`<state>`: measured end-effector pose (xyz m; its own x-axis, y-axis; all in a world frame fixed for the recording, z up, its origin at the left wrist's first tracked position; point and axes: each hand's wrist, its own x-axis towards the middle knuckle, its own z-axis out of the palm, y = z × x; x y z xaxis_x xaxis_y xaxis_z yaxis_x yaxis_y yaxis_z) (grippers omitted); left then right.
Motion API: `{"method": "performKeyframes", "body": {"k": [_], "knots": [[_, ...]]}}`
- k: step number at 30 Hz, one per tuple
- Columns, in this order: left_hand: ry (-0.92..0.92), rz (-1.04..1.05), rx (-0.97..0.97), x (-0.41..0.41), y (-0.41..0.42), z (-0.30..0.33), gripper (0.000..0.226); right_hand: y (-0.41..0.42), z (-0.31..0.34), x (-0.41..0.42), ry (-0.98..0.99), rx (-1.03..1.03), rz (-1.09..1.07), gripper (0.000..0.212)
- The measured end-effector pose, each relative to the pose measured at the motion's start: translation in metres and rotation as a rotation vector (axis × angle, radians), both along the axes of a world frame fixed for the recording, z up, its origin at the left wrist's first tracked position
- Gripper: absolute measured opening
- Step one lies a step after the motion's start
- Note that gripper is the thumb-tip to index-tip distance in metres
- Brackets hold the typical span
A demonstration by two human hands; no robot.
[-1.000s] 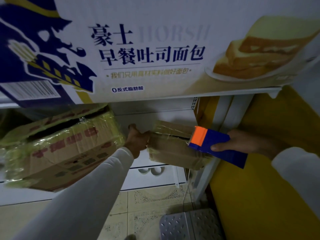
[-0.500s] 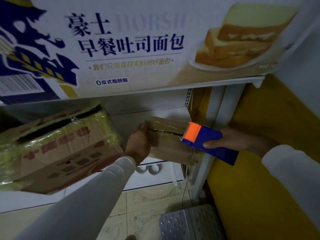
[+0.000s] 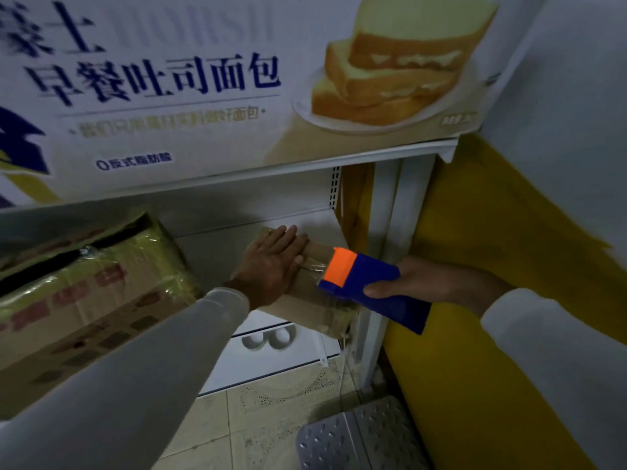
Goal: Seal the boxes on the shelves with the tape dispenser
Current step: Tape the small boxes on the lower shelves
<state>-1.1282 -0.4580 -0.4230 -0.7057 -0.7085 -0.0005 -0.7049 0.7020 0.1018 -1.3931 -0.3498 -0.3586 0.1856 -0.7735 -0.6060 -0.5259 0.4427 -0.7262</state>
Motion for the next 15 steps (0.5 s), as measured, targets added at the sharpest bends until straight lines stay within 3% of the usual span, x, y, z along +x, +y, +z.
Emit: {"method": "performKeyframes", "body": {"k": [7, 13, 15], "knots": [[-0.004, -0.007, -0.013, 0.001, -0.004, -0.004, 0.052, 0.048, -0.011, -0.044, -0.028, 0.034, -0.061, 0.036], [-0.072, -0.019, -0.030, -0.002, -0.003, 0.000, 0.054, 0.058, -0.029, -0.027, -0.042, 0.035, -0.144, 0.034], [0.003, -0.091, -0.043, -0.009, 0.003, 0.006, 0.062, 0.055, -0.033, -0.017, -0.064, 0.025, -0.159, 0.031]]}}
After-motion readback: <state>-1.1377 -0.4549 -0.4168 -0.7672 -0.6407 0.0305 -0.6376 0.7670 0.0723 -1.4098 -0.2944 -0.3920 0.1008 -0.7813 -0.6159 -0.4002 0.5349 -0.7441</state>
